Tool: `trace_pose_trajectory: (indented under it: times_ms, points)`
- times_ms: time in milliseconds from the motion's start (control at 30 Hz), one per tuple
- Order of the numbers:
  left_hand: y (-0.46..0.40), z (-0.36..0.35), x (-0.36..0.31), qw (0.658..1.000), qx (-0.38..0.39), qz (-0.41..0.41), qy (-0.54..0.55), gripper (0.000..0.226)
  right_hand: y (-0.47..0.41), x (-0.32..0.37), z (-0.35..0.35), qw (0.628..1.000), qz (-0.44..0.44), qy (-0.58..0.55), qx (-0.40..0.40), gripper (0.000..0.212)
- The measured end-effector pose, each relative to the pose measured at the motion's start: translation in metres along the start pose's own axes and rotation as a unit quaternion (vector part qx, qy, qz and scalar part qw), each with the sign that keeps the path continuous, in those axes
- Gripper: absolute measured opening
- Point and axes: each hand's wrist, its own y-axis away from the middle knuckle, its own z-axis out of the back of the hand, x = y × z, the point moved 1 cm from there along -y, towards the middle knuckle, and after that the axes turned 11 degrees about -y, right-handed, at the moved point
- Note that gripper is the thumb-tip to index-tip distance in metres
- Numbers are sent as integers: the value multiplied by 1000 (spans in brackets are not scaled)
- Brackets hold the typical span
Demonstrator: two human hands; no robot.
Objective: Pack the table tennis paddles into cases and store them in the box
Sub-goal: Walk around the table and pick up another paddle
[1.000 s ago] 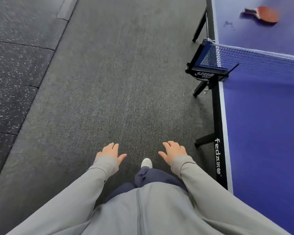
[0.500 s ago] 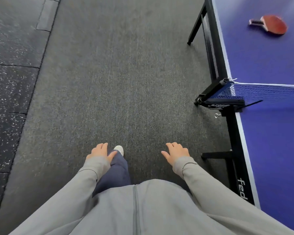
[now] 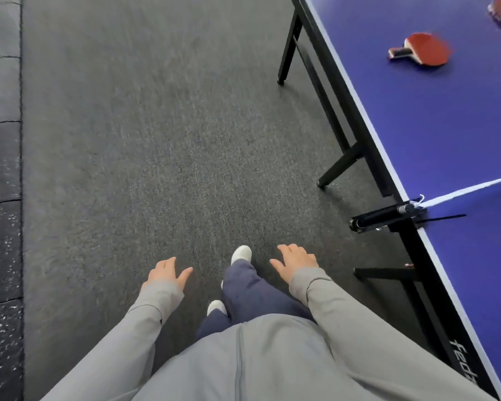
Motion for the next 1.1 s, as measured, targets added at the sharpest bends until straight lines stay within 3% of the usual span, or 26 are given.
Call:
trace_pose_trajectory:
  times_ms: [233, 400, 533, 833, 1100]
  points:
    - [-94, 86, -58, 995, -10, -24, -97, 65, -77, -4, 61, 997, -54, -62, 2, 52]
    - [-150, 157, -136, 982, -47, -98, -154, 64, -121, -18, 119, 980, -112, -163, -29, 54]
    - [-182, 195, -207, 966, -35, -170, -192, 64, -138, -35, 151, 956, -160, -240, -62, 55]
    - [-259, 250, -367, 907, 5, -339, -251, 62, -173, -54, 195, 871, -288, -383, -104, 55]
    - [-300, 318, -522, 832, 9, -477, -283, 61, -203, -58, 262, 760, -399, -468, -210, 53]
